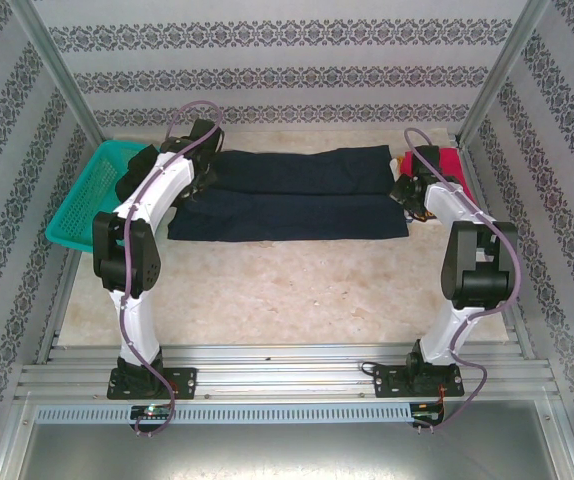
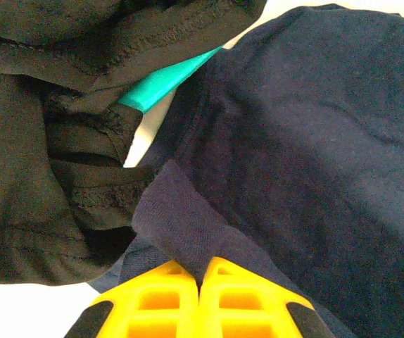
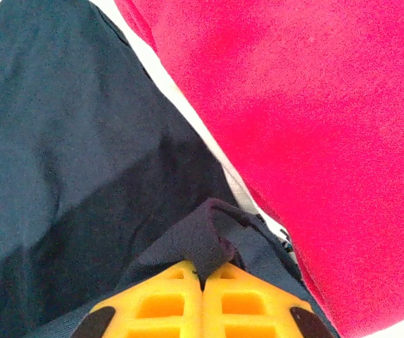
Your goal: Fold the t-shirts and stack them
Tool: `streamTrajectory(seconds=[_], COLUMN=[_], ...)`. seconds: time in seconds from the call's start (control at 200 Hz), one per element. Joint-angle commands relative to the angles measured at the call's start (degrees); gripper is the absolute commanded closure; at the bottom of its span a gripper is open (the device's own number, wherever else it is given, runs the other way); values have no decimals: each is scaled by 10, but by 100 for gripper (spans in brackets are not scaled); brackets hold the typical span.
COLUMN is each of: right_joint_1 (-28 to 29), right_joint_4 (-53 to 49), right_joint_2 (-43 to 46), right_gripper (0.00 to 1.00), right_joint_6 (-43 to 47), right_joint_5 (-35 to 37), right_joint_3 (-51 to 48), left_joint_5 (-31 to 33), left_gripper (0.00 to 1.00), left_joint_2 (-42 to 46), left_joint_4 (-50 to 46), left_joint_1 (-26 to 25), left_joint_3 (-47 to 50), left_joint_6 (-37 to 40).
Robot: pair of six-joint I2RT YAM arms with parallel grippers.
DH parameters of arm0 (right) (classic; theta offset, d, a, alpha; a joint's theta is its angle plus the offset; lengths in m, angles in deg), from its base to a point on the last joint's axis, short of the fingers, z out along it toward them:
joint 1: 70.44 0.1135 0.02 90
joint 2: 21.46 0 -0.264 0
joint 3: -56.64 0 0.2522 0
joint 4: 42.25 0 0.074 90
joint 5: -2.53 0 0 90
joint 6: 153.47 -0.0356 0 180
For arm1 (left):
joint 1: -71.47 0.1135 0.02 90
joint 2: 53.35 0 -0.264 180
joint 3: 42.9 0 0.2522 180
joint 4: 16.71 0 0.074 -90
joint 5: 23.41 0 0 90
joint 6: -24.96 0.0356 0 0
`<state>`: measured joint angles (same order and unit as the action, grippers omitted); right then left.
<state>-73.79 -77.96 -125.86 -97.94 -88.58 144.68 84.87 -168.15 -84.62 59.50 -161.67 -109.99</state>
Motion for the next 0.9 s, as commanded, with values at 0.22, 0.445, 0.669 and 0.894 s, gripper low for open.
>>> streamTrajectory(seconds=[0.22,0.445,0.669,0.894], right_joint_1=[4,4,7,17], right_joint_4=[-12,-6,-5,-2], right_joint_2=[-14,11,40,121], right_gripper=[100,100,100,100], right_joint_6=[2,-5,-24,-45], right_joint_5=[6,22,41,70], right_joint_3=[22,-3,-31,-106], left_joint_5=[12,10,8,7], left_gripper=[100,100,100,100], left_joint_2=[-37,-58,-81,-79], left_joint_4=[-24,-21,-35,-38], left_joint_1=[13,14,15,21], left_joint_3=[-49,-70,-104,-107], left_joint_6=[15,21,26,31])
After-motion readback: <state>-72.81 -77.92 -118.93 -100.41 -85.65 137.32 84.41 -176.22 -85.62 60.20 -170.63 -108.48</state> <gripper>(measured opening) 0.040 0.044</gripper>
